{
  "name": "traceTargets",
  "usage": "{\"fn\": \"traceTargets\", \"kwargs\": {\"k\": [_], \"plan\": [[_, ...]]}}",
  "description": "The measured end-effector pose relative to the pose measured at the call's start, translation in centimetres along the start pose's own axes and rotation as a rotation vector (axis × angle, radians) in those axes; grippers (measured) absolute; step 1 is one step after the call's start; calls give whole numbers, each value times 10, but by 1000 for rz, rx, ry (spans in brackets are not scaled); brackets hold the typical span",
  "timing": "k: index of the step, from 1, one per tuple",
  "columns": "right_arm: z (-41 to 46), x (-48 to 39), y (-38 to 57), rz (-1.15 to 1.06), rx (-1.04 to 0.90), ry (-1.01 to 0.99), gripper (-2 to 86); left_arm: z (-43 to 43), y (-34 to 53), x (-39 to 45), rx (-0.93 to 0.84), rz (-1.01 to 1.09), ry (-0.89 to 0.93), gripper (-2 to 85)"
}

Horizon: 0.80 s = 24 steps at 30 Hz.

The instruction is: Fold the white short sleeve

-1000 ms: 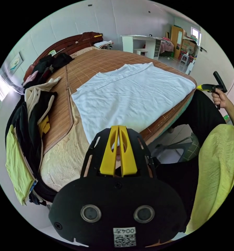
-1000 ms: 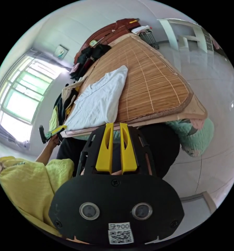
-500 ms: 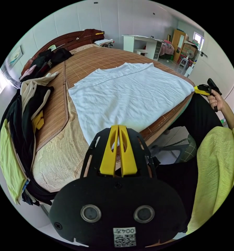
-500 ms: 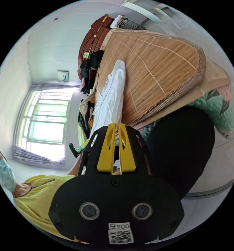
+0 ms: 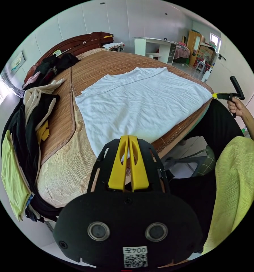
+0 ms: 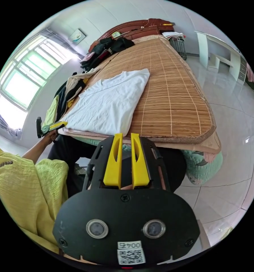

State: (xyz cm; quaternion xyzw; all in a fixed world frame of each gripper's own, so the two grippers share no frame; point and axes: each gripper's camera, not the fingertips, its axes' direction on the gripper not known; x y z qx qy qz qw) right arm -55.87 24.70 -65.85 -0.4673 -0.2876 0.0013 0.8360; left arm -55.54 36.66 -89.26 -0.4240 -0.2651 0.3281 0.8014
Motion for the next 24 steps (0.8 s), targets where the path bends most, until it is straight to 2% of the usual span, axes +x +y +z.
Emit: {"fn": "traceTargets", "kwargs": {"k": [6,9,11,13,16,19,24], "plan": [[-8,-21,-2,-66,4,-3,50,-3,1,-1,2,2,-4,2],[-7,-34,-5,-103,-32,28,8,-5,1,-1,2,3,-5,2],[-10,-41,-7,-106,-47,217,1,-5,1,-1,1,3,-5,2],[-15,-47,-7,-134,-58,284,1,-6,1,-1,2,4,-6,3],[-25,-68,-6,-245,-35,163,17,-7,1,-2,3,4,-6,3],[-19,-87,-7,-333,-75,236,43,-8,1,-2,4,2,-4,3],[-25,-109,-15,-422,-77,248,51,-9,0,-1,4,5,-9,3]]}}
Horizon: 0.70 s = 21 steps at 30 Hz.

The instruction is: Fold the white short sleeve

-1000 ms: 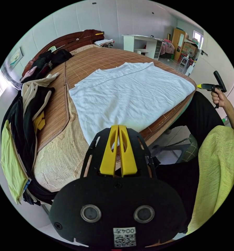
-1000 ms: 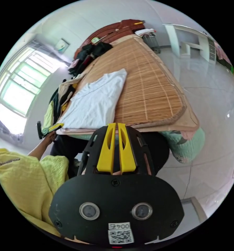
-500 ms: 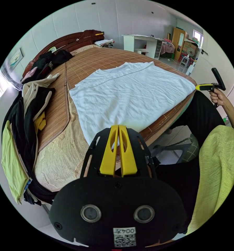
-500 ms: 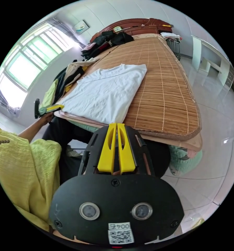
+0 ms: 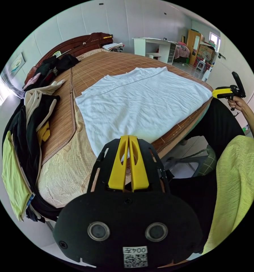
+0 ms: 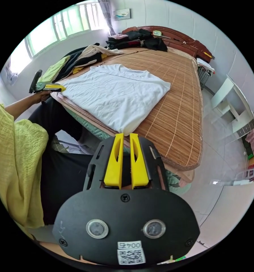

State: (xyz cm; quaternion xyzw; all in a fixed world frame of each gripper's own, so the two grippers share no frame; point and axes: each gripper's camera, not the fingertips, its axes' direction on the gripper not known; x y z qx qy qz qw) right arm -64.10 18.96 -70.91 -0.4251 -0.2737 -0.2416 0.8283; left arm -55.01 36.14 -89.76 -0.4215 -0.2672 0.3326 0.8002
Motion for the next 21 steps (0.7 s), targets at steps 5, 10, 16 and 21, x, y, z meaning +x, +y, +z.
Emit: {"fn": "traceTargets", "kwargs": {"k": [5,10,16,21], "plan": [[-14,-18,-15,-102,-20,57,52,0,-1,-1,0,-2,4,2],[-24,-35,-27,-172,-56,143,63,0,-2,0,0,-1,1,2],[-37,-51,-39,-251,-53,155,57,1,-5,-1,0,-3,6,2],[-41,-50,-54,-285,-61,103,45,2,-7,-1,0,-4,4,3]]}}
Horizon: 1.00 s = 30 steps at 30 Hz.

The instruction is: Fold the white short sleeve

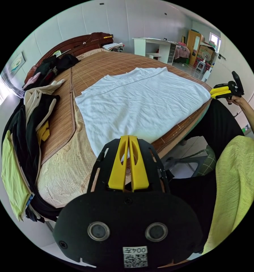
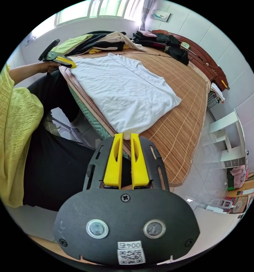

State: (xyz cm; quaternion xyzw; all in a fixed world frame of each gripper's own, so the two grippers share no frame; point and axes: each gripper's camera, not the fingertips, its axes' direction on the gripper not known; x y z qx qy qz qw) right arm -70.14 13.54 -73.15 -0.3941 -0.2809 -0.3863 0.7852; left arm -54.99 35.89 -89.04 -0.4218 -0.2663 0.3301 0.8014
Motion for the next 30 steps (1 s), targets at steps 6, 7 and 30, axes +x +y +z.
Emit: {"fn": "traceTargets", "kwargs": {"k": [6,7,30], "plan": [[-5,5,-8,-19,-67,29,-2,3,-4,-2,-1,-4,10,3],[-9,12,-4,24,-86,61,-3,3,-4,-2,0,-4,11,3],[-67,25,-38,351,8,-36,-7,25,-29,5,1,16,-27,2]]}}
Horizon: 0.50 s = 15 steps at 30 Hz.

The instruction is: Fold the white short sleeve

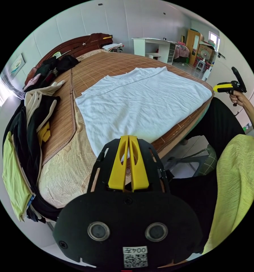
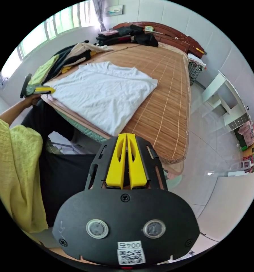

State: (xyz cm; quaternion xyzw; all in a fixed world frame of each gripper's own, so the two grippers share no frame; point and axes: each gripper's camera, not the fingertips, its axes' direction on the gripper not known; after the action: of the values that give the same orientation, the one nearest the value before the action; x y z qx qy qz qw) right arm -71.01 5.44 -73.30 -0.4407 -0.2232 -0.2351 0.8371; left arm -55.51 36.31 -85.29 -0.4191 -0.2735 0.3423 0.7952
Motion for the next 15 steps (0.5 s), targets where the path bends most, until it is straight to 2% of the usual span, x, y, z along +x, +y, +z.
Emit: {"fn": "traceTargets", "kwargs": {"k": [4,10,15], "plan": [[-15,-20,-32,19,76,-23,-7,5,-6,8,1,19,-48,2],[32,-57,-78,-48,-138,143,-7,15,-18,22,-4,65,-144,2],[33,-63,-91,-7,-104,202,-6,23,-30,14,-12,57,-117,3]]}}
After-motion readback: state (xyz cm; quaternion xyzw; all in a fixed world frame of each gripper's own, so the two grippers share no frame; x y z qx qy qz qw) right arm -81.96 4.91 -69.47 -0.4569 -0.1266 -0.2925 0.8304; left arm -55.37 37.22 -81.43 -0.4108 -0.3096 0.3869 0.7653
